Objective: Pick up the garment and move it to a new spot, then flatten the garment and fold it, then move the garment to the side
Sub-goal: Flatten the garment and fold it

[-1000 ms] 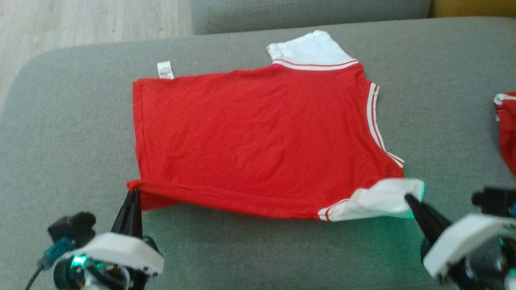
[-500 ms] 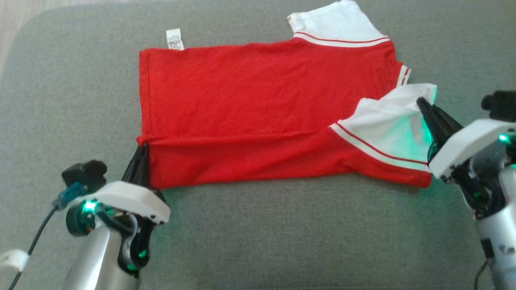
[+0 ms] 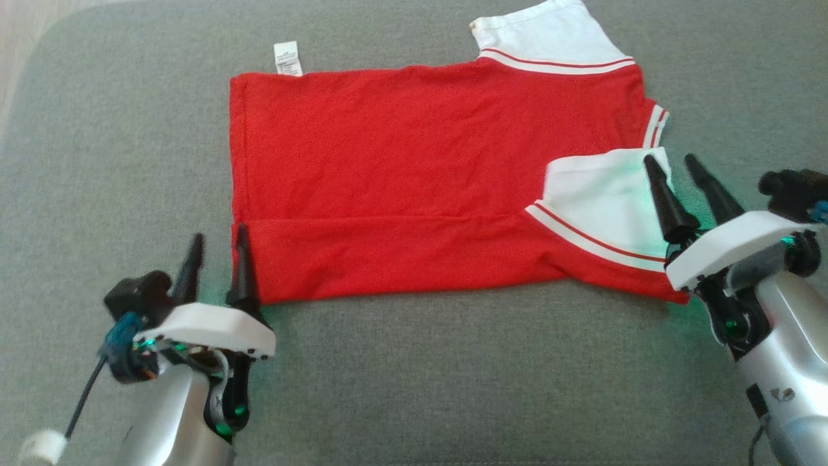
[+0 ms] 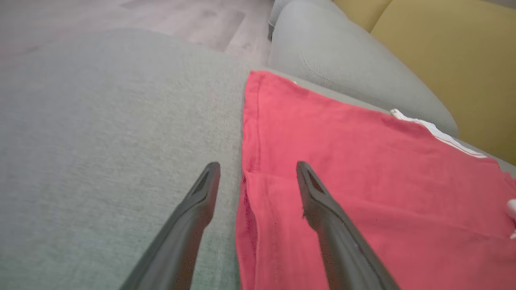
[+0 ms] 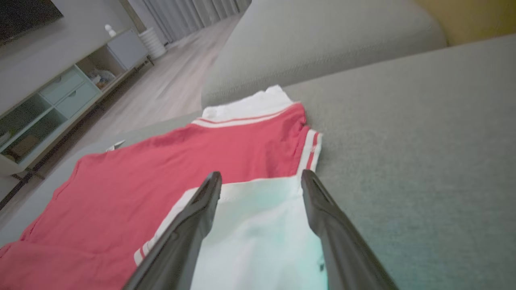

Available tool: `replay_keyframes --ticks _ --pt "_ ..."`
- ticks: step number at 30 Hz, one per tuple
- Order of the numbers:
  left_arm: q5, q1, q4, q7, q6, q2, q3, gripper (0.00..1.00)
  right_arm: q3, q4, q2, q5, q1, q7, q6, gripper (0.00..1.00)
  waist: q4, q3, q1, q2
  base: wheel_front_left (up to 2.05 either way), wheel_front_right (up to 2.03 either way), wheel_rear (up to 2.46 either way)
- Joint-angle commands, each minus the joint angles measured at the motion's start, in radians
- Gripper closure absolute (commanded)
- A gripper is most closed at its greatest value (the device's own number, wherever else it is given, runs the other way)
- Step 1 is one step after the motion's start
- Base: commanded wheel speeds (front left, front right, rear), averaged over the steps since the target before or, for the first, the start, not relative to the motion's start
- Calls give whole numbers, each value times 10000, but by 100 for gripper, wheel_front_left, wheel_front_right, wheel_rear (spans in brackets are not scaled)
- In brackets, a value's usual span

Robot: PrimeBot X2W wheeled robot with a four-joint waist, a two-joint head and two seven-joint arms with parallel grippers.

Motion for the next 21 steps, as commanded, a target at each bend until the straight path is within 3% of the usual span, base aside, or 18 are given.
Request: replay_keyframes --ticks 1,5,7,11,21 --pt "380 -186 -363 -855 293 218 438 0 117 -345 -266 -209 -54 -949 -7 0 -114 -124 0 0 0 0 0" --pt "1133 5 -770 -2019 733 284 484 0 -156 -644 -384 -1139 270 -2211 -7 0 -214 -276 0 0 0 0 0" --pt "1849 218 -1316 -2248 1040 332 519 0 -759 -1150 -246 -2060 664 -2482 -7 0 -323 -379 0 0 0 0 0" --pt "3082 657 -2504 -2277 1503 409 622 0 -1698 -2304 256 -3204 1547 -2556 -7 0 -434 -500 0 0 0 0 0" --pt "3803 1843 -2856 -2173 1788 424 500 0 -2912 -5167 1648 -4514 3985 -1662 -7 0 -533 -806 0 0 0 0 0"
